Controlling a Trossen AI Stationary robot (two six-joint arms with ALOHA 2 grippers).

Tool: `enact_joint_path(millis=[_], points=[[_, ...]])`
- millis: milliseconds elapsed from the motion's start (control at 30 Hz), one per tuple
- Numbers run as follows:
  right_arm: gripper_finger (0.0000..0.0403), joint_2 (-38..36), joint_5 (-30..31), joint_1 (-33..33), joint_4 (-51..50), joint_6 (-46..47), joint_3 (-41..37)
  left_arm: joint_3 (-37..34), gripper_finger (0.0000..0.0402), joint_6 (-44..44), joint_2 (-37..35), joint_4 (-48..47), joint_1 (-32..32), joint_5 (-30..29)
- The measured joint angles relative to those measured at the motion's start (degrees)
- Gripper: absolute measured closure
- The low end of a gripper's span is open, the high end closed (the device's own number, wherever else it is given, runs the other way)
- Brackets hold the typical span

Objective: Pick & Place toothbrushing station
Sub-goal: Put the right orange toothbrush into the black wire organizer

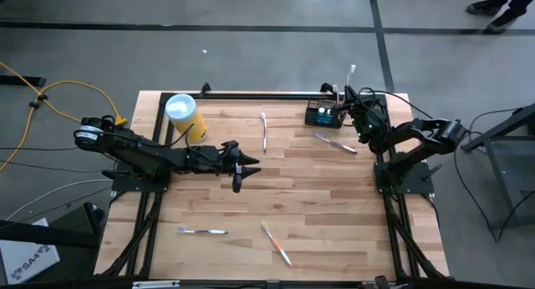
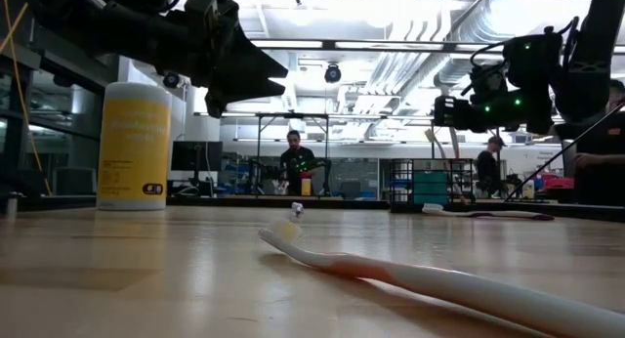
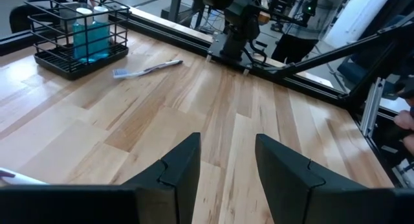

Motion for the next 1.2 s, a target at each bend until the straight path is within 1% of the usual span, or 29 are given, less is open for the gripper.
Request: enact_joint_path(millis=[233, 467, 600, 733, 900, 1200], points=[[0.0398, 1.9, 0.0, -0.1, -0.1, 1.4, 0.0, 0.0, 0.026, 0.0, 0.0, 0.0, 0.0, 0.0], [0.0398, 6.8, 0.2, 0.4, 0.4, 4.3, 0.0, 0.0, 0.026, 0.0, 0.0, 0.0, -0.2, 0.0], [0.0398, 8.6, 3.8, 2.0, 0.4, 4.4, 0.0, 0.0, 0.026, 0.0, 0.0, 0.0, -0.2, 0.0], [0.0397, 9.0, 6.1, 3.5, 0.4, 4.4, 0.0, 0.0, 0.026, 0.0, 0.0, 0.0, -0.2, 0.0], [0.0386, 9.0, 7.6, 3.8, 0.1, 5.7, 0.0, 0.0, 0.026, 0.0, 0.0, 0.0, -0.2, 0.0], [0.038, 9.0, 7.5, 3.8, -0.1, 5.7, 0.0, 0.0, 0.026, -0.1, 0.0, 0.0, -0.2, 0.5]])
